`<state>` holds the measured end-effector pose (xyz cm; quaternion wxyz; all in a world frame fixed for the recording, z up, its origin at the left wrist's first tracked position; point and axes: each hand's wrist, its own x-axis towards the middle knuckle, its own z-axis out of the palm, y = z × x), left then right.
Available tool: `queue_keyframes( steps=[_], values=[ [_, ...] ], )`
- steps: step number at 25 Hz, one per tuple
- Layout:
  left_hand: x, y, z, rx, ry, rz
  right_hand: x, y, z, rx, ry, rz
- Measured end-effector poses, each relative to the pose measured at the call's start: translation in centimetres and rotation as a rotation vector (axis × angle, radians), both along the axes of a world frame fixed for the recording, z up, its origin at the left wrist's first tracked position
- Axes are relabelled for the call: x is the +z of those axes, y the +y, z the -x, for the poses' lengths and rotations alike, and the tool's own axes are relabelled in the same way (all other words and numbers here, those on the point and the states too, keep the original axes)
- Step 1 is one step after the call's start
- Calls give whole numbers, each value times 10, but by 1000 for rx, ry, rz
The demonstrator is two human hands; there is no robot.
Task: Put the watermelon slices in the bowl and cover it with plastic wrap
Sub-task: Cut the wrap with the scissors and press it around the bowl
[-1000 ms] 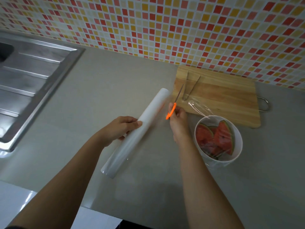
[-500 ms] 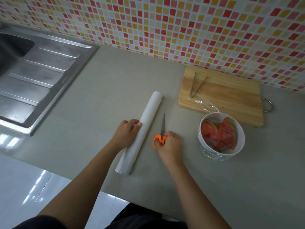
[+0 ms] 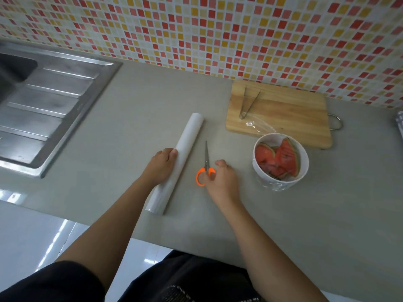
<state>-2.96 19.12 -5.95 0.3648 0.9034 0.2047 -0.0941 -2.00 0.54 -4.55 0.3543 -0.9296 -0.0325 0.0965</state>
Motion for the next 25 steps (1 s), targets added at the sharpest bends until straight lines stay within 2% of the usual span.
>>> queue_keyframes(
  steps=[3,5,6,8,9,10,12,14,16,18,22,23,25],
  values=[
    [13,-6,-4,72,42,-38,23,-34,-19,-93,-211,-105],
    [28,-19,-12,150,27,-178,41,-71,-41,-205,-392,-168],
    [35,-29,-17,177,-54,-259,47,-92,-52,-274,-464,-186],
    [48,-54,-28,163,-350,-309,50,-133,-73,-412,-524,-213],
    [50,-70,-33,137,-465,-246,47,-150,-82,-481,-494,-212],
    [49,-89,-37,127,-490,-121,42,-166,-91,-534,-416,-195],
    [38,-132,-40,136,-265,190,26,-186,-103,-517,-171,-176],
    [22,-173,-40,144,-4,455,13,-193,-106,-388,57,-278],
    [13,-196,-43,198,49,668,8,-193,-103,-317,182,-393],
    [12,-198,-55,298,35,832,4,-198,-98,-319,242,-416],
    [13,-184,-82,285,35,968,-13,-218,-85,-279,510,-496],
    [13,-182,-88,255,50,948,-17,-223,-89,-260,551,-453],
    [13,-184,-96,149,55,838,-24,-229,-109,-278,512,-295]
  ],
)
